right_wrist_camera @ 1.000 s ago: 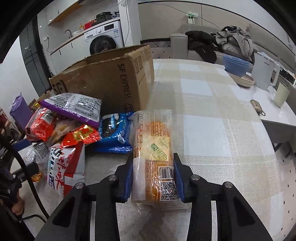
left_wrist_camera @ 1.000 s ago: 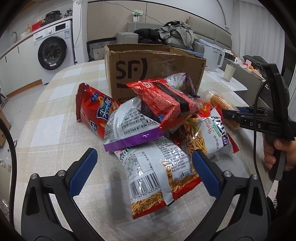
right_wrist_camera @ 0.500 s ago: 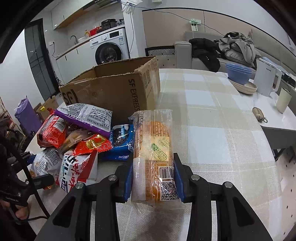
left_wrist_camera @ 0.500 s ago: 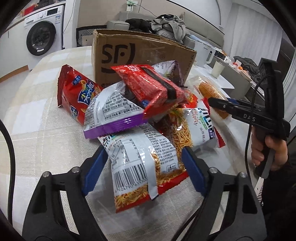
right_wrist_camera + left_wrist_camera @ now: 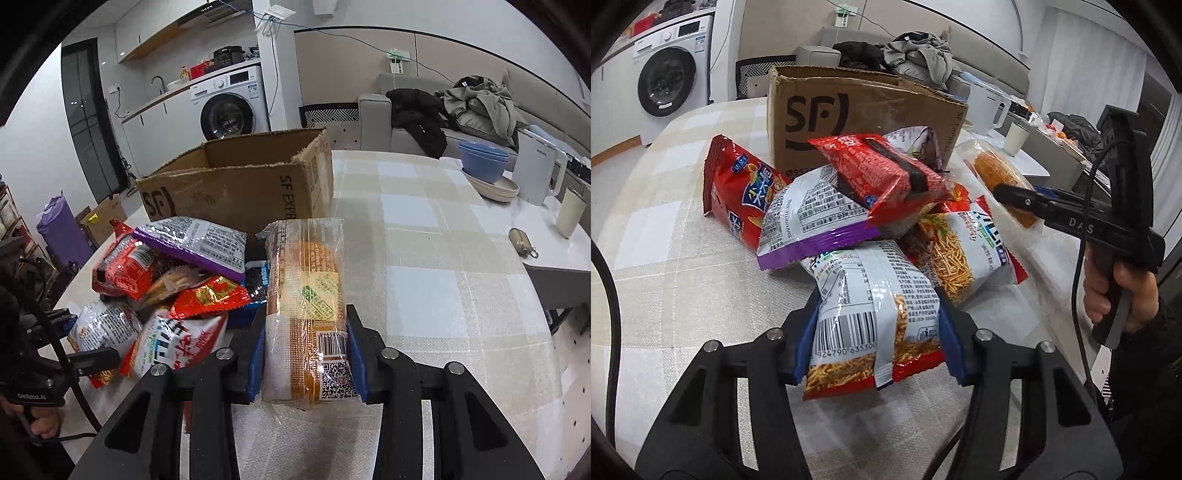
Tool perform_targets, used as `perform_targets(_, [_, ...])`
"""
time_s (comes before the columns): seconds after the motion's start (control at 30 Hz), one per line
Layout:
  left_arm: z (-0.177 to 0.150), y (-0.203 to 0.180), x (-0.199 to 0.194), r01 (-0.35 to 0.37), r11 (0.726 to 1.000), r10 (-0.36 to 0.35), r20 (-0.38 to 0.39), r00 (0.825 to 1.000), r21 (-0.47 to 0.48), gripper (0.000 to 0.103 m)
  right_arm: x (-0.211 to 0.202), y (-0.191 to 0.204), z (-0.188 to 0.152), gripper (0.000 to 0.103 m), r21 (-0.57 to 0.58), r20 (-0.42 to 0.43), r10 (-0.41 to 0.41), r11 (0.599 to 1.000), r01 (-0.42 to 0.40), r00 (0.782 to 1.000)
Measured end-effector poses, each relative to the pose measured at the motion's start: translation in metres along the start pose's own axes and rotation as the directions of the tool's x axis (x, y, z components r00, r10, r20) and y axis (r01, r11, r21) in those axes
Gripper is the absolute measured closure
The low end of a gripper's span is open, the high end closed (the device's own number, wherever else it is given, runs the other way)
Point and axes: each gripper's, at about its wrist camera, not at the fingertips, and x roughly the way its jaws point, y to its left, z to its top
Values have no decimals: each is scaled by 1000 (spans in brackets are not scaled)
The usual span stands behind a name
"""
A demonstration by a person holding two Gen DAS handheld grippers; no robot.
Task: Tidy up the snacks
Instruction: 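Grasp the white-and-red noodle bag with the left gripper while the right gripper holds the bread bag, then carry the noodle bag and bread bag over the cardboard box with both grippers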
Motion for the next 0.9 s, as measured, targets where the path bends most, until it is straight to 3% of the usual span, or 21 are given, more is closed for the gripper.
perform_targets(0.3, [2,-5,-27,40,999,-41,63,997,19,50,-14,2,5,65,-7,69,24,1000,-24,997])
perform_targets(0.9, [-1,-13,-94,95,994,-103,157,982,55,50,-23,7,5,65,1,119,52,999,-52,992])
